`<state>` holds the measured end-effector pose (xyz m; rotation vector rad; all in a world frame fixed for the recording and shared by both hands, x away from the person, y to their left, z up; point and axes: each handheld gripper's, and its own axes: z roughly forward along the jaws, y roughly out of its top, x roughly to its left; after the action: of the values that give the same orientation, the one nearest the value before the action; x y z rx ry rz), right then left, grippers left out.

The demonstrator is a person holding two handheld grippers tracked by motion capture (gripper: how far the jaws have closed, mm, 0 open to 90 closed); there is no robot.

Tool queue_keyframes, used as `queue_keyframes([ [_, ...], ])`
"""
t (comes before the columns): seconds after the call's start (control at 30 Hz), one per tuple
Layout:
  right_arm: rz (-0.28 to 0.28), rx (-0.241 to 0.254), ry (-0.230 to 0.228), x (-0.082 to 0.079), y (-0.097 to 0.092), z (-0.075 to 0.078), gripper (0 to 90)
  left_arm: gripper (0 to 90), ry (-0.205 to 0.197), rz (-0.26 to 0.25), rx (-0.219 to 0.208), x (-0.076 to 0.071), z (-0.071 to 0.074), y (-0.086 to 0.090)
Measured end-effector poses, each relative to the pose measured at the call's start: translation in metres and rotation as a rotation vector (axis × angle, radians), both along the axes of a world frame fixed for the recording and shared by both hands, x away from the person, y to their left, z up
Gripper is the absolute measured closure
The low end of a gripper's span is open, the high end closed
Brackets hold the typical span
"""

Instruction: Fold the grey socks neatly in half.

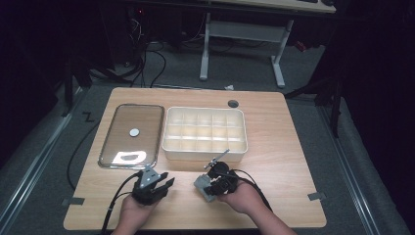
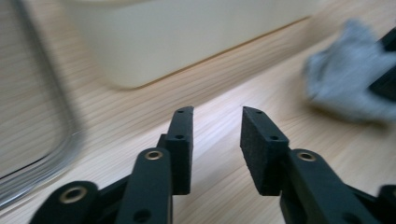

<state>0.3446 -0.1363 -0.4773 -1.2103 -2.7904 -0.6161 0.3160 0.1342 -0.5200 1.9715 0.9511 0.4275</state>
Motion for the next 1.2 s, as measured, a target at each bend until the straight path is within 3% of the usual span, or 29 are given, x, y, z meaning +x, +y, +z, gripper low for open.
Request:
queue_keyframes([
  [0.17, -0.029, -0.011, -0.01, 0.003, -0.014, 0.005, 72.1, 57.9, 0.001, 0.083, -0.024, 0.001, -0.006, 0.032],
  [0.3, -0.054, -0.018, -0.016, 0.005, -0.026, 0.01, 72.0, 53.2, 0.007, 0.109, -0.031, 0.003, -0.006, 0.04],
  [0.63, -0.108, -0.034, -0.037, 0.009, -0.056, 0.021, 71.9, 52.6, 0.054, 0.105, -0.056, 0.007, -0.013, 0.041],
  [1.2, -0.142, -0.048, -0.036, 0.012, -0.067, 0.031, 71.8, 51.5, 0.034, 0.085, -0.041, 0.004, -0.01, 0.037],
])
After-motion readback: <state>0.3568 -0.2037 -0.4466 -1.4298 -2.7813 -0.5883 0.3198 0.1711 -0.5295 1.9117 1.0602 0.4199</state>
